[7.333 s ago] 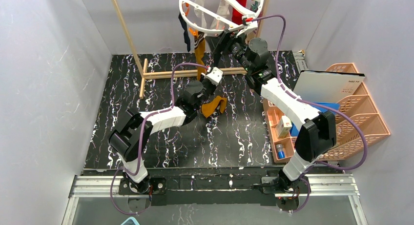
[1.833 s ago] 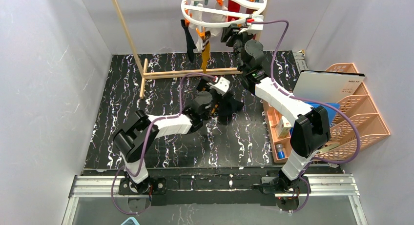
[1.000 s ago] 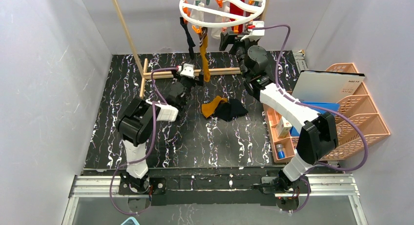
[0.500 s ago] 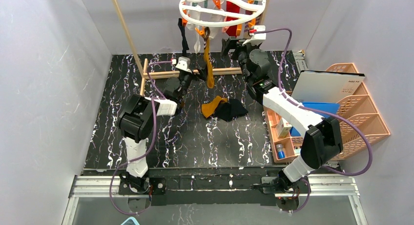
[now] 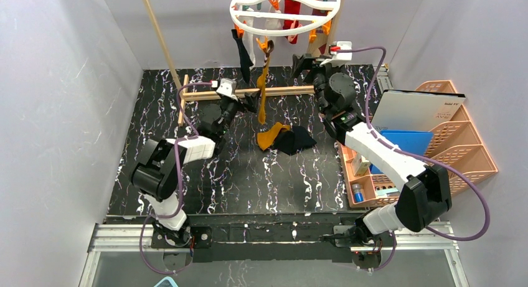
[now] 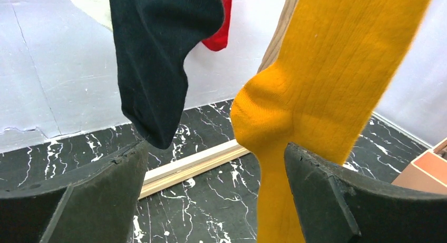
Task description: Remove the socks clipped to the hanger
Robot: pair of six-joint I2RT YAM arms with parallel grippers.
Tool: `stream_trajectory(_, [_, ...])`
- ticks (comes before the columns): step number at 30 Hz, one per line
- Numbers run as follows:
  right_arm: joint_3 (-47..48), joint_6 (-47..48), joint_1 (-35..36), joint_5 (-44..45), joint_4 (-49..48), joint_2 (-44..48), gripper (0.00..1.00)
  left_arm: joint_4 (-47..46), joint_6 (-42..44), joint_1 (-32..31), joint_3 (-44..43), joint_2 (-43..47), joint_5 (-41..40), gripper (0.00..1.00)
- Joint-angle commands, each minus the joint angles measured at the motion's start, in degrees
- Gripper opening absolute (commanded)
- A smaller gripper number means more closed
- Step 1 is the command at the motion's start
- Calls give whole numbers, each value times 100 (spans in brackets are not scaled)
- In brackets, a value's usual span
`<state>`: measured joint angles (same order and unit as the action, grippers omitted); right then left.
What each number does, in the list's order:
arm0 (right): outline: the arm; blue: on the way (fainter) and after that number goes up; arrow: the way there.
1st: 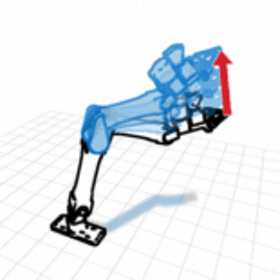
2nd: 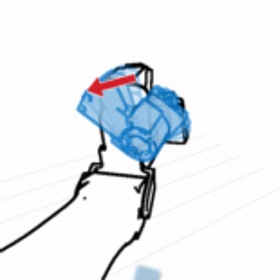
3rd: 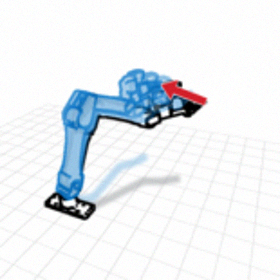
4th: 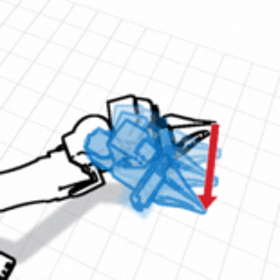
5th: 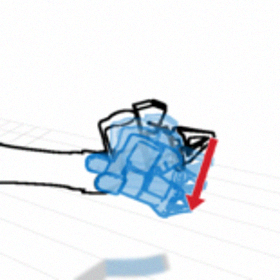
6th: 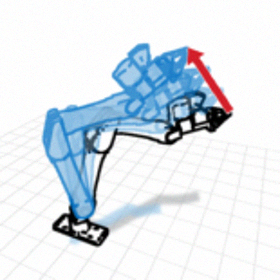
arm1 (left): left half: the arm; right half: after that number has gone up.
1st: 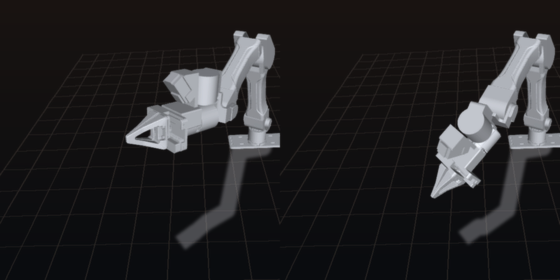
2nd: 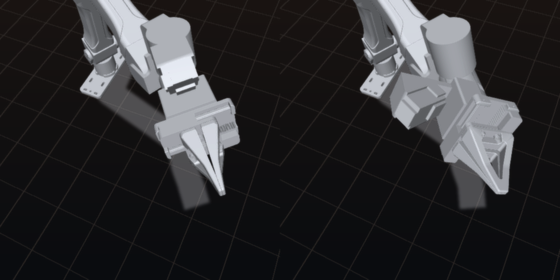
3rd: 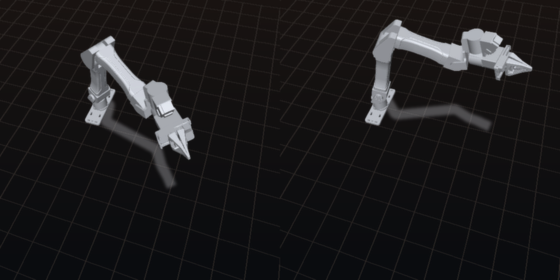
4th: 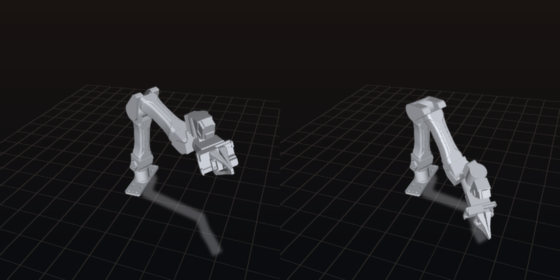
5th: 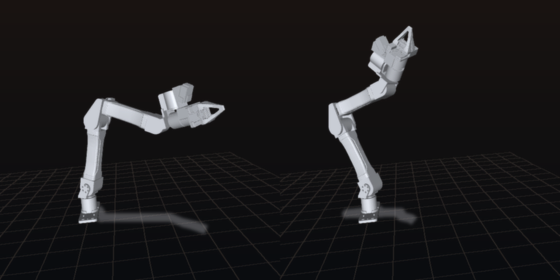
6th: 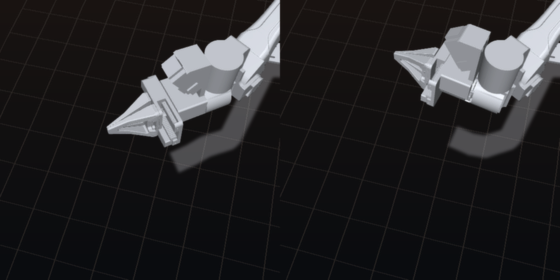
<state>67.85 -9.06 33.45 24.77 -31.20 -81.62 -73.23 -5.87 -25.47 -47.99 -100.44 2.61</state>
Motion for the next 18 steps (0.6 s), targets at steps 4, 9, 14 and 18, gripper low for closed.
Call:
stream_trajectory(4, [-260, 106, -11, 388, -461, 431, 97, 1168, -168, 16, 17, 753, -93, 98])
stream_trajectory(9, [-378, 221, -13, 534, -545, 534, 98, 2547, -251, 16, -501, 796, -351, 98])
stream_trajectory(14, [-400, 281, -9, 565, -558, 540, 98, 2850, -417, 16, -639, 754, -304, 98])
stream_trajectory(18, [-413, 309, -14, 593, -562, 547, 98, 2759, -527, 16, -622, 719, -100, 98])
